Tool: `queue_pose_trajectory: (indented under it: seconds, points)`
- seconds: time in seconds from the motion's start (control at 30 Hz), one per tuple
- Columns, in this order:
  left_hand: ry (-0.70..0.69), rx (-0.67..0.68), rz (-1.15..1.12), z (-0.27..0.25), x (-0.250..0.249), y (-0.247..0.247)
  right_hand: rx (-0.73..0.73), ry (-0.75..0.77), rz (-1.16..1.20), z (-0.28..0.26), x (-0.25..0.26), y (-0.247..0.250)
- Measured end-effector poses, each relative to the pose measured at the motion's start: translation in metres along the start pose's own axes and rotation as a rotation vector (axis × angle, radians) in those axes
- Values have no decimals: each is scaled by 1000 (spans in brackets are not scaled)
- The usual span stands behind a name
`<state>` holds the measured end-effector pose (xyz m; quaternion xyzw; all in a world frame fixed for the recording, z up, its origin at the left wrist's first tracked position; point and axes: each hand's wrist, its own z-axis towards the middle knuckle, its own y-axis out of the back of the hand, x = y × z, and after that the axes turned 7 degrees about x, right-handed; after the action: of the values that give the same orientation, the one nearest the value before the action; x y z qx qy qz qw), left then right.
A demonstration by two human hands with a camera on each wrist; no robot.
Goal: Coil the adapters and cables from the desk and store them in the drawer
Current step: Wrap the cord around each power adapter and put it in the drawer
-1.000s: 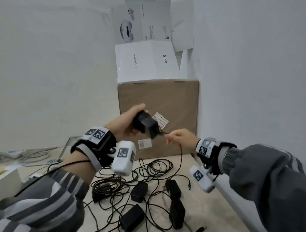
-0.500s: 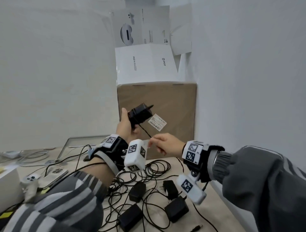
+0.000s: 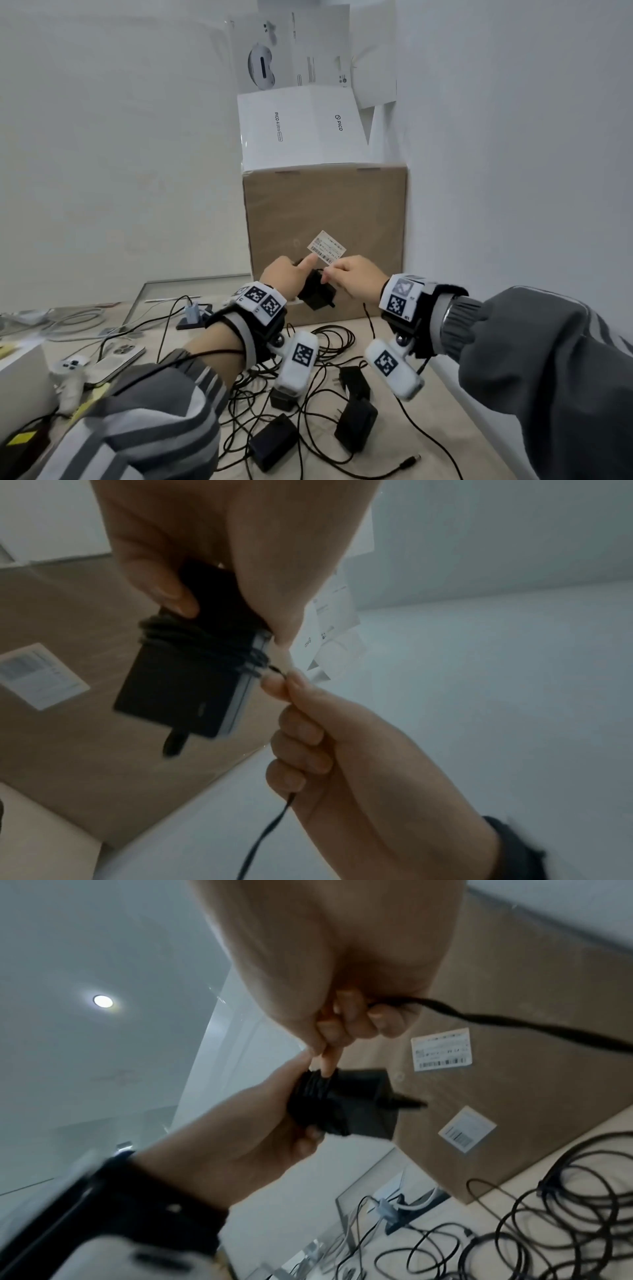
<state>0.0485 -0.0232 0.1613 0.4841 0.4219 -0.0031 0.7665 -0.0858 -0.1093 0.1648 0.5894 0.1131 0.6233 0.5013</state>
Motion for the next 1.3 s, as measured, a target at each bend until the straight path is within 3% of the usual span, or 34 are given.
queue_pose_trajectory:
  seconds: [0.13,0.23,0.37,0.43,0.5,0.67,0.77,0.83,0.97,1.03,1.1,1.2,1.3]
  points:
    - [28,-176,-252,11,8,-6,-31,11,180,-7,7,-18]
    - [18,-265,-618,13,8,-7,15,29,301,-12,12,-30]
    - [-4,-172,-1026,-1,-8,3,144,58,414,-17,-1,-40]
    - [-67,-77,-1276,-8,-14,9,205,48,418,-21,-12,-41]
    - [-93,55,-1359,-14,-16,15,265,29,397,-26,-23,-39]
    - [-62,493,-956,-29,-12,17,254,-33,266,-20,-46,-8]
    - [-66,630,-569,-33,-10,11,279,-58,126,-15,-42,19]
    - [-94,649,-291,-31,-13,8,308,-71,26,-11,-36,28]
    - [-136,379,16,-22,-25,3,210,-126,-32,2,-20,36]
    - [-121,178,36,-14,-25,2,124,-114,82,4,-8,46]
    - [-91,-2,9,-1,-19,5,126,-58,170,3,5,54]
    - [-10,-230,-307,12,-12,11,128,27,201,1,22,51]
    - [-17,-316,-847,13,-20,20,131,89,163,0,25,39]
